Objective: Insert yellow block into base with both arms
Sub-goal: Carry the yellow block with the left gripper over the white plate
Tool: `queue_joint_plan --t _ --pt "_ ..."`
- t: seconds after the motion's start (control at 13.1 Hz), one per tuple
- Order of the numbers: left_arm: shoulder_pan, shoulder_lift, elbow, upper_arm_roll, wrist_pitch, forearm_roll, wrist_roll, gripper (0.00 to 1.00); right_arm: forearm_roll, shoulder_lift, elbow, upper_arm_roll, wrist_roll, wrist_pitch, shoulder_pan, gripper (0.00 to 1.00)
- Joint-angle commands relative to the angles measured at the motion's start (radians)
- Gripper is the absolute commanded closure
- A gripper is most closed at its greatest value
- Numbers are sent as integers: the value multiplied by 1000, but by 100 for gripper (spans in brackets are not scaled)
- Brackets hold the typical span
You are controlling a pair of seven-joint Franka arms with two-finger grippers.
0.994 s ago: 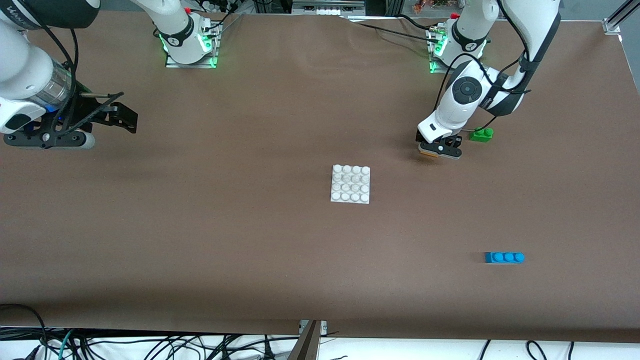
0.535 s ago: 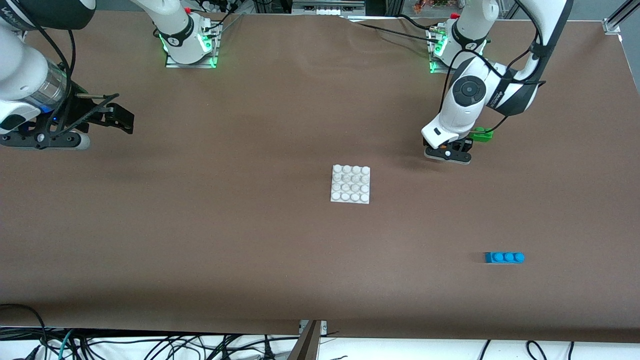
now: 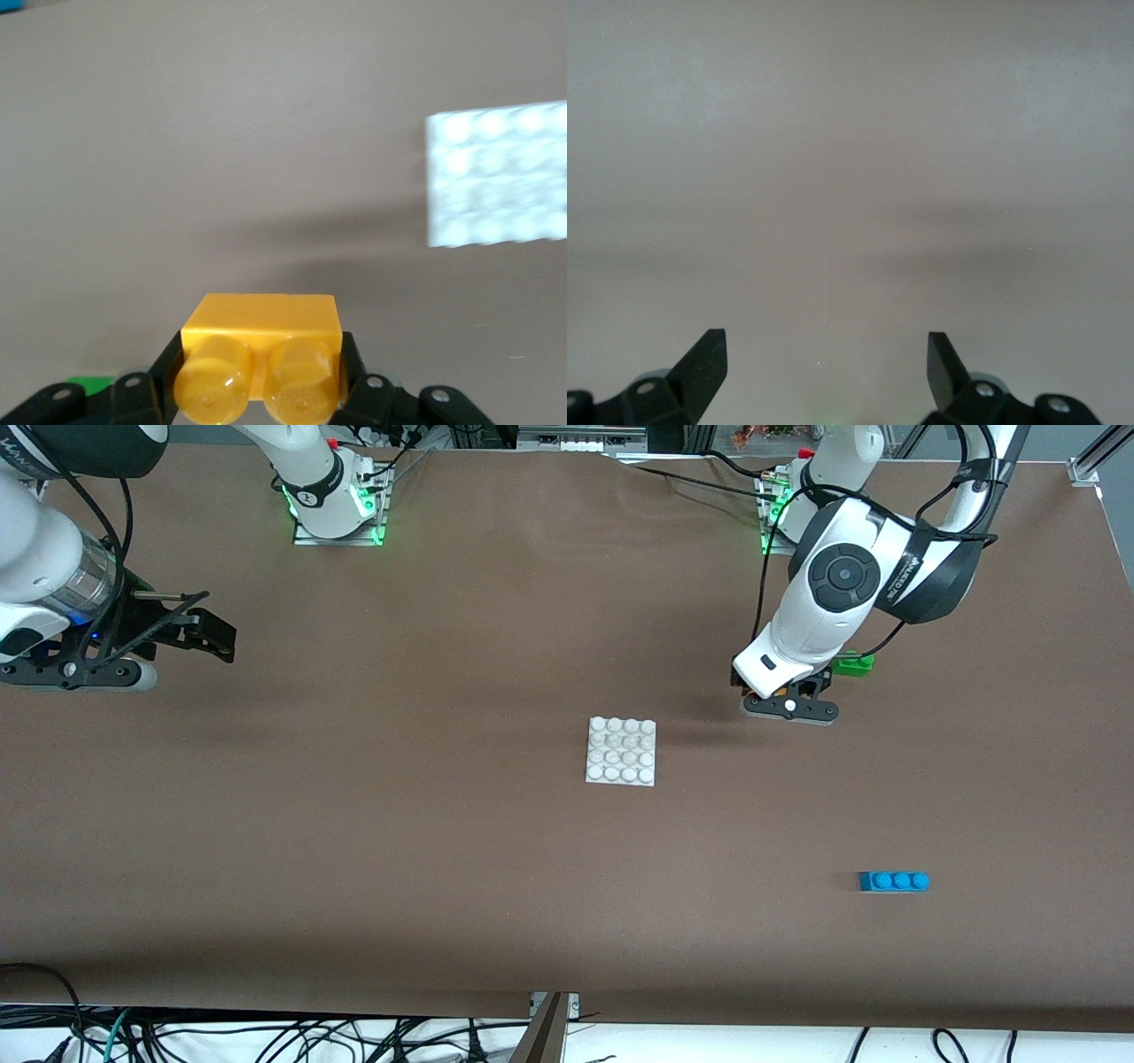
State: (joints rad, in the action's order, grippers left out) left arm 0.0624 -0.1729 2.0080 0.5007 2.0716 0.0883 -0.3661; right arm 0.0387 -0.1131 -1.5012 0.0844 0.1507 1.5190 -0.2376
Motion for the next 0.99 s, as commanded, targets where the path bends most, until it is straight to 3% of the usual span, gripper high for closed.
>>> queue_joint_plan --t 0.0,0.15,0.38,0.92 --pt "-76 -202 -219 13 -31 -12 -144 86 3 3 12 0 -13 -16 6 0" --pt "-165 -325 -323 6 -22 19 -244 86 3 3 12 0 -13 -16 6 0" --pt "-230 -462 -382 1 65 177 -362 83 3 3 12 0 -13 -14 6 0" --pt "-312 -548 -380 -16 123 269 -432 83 3 1 12 1 -13 -14 6 0"
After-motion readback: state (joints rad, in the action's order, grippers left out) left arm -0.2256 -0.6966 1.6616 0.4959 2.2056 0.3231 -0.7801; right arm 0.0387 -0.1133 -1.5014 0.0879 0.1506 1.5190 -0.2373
